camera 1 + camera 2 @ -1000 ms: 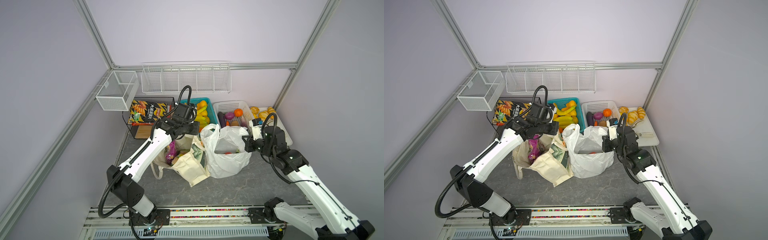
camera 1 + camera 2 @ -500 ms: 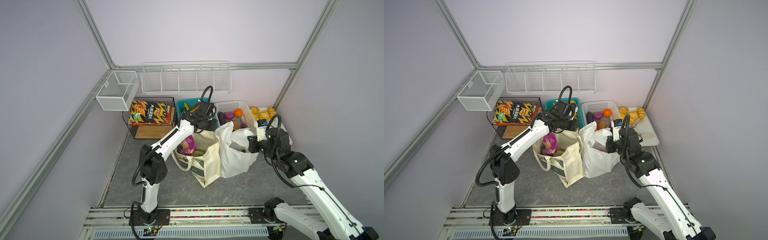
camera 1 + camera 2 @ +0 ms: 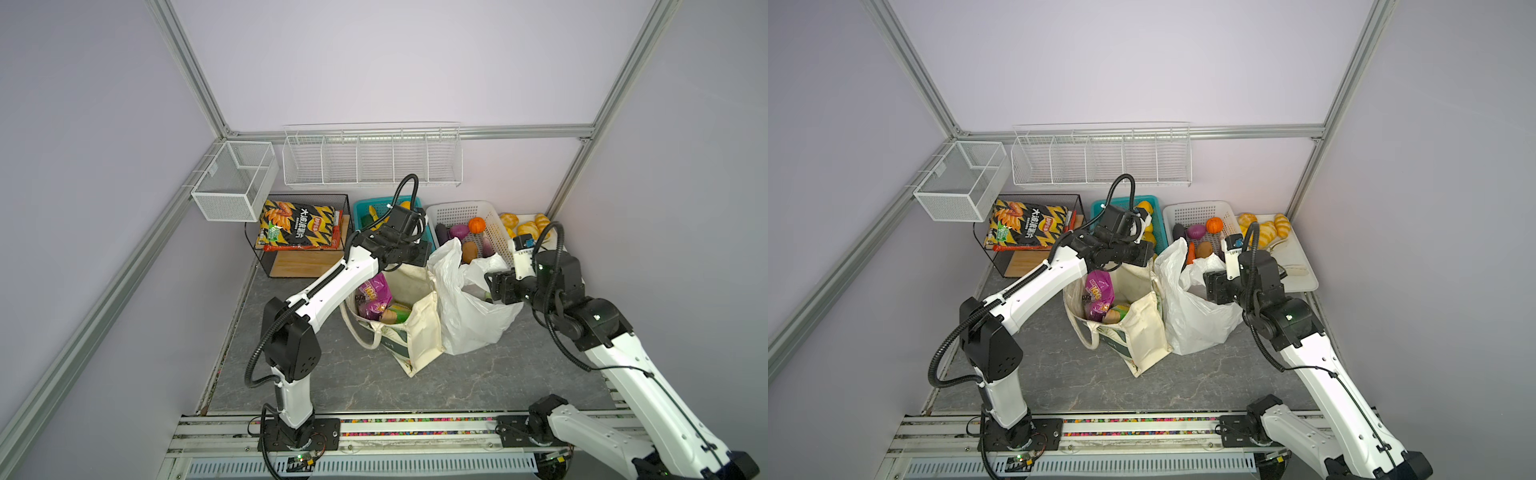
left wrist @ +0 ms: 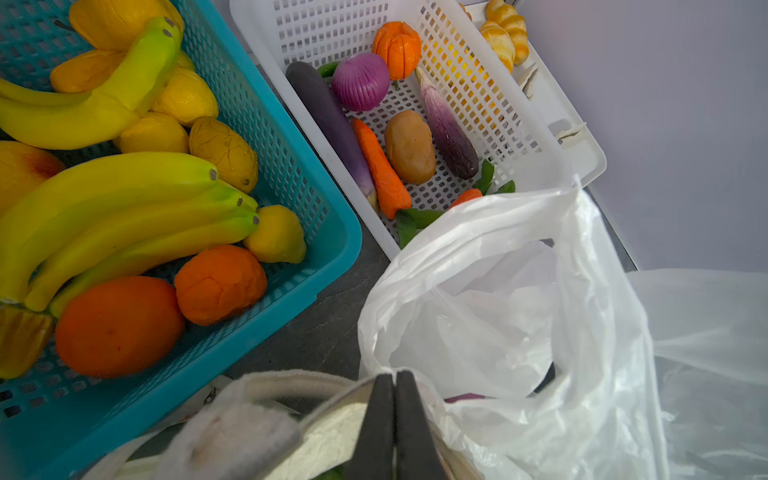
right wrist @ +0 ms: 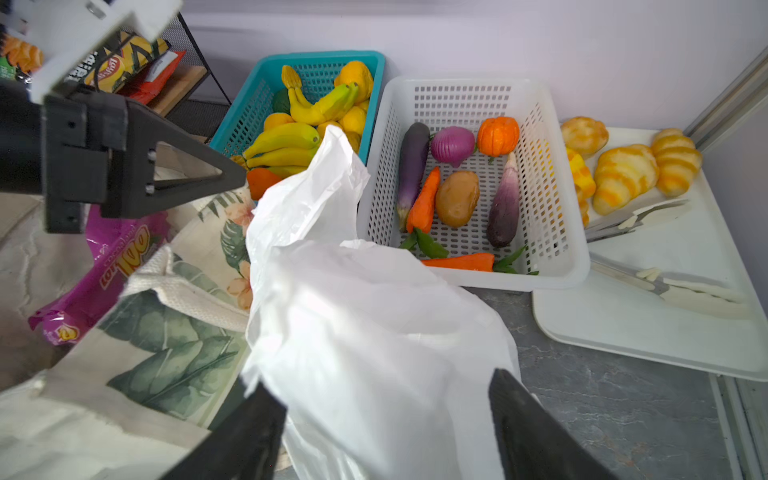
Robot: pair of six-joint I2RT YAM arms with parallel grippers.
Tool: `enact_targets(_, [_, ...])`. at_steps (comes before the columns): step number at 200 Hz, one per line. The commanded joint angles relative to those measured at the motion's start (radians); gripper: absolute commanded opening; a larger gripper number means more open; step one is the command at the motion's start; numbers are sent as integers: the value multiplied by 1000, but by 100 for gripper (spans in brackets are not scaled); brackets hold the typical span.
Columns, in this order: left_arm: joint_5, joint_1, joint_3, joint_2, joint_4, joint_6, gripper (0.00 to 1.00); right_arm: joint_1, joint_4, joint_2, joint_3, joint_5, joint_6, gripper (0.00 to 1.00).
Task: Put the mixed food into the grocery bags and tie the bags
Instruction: 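Release the white bag and grasp the tote bag's rim with the right gripper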
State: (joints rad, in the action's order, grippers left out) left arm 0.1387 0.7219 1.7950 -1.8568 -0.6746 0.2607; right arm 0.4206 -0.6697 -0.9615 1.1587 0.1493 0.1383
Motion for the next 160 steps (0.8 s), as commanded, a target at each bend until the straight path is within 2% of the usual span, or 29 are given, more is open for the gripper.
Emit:
enact_targets(1, [27,-3,-20,28,19,6,0,5,-63,31,64,69,-25,93])
enact_targets(27, [37,-7,-24,29,21,5,0,50,-78,52,118,102,-49,96])
enact_targets(47, [45,-9,-29,32,26,3,0,138,-86,44,148,149,-87,95])
enact_targets(64, [49,-11,-31,34,28,3,0,224,-81,24,162,136,-133,93])
enact_targets(90, [54,-15,-32,34,33,3,0,329,-63,-42,169,-13,-165,88])
enact_targets(114, [55,-18,-31,36,32,2,0,365,-14,-105,129,-183,-165,83])
enact_targets(144, [54,-21,-33,41,23,-6,0,364,19,-171,83,-237,-157,77])
enact_targets(160, [52,-21,-29,42,17,-9,0,358,36,-209,75,-253,-152,70])
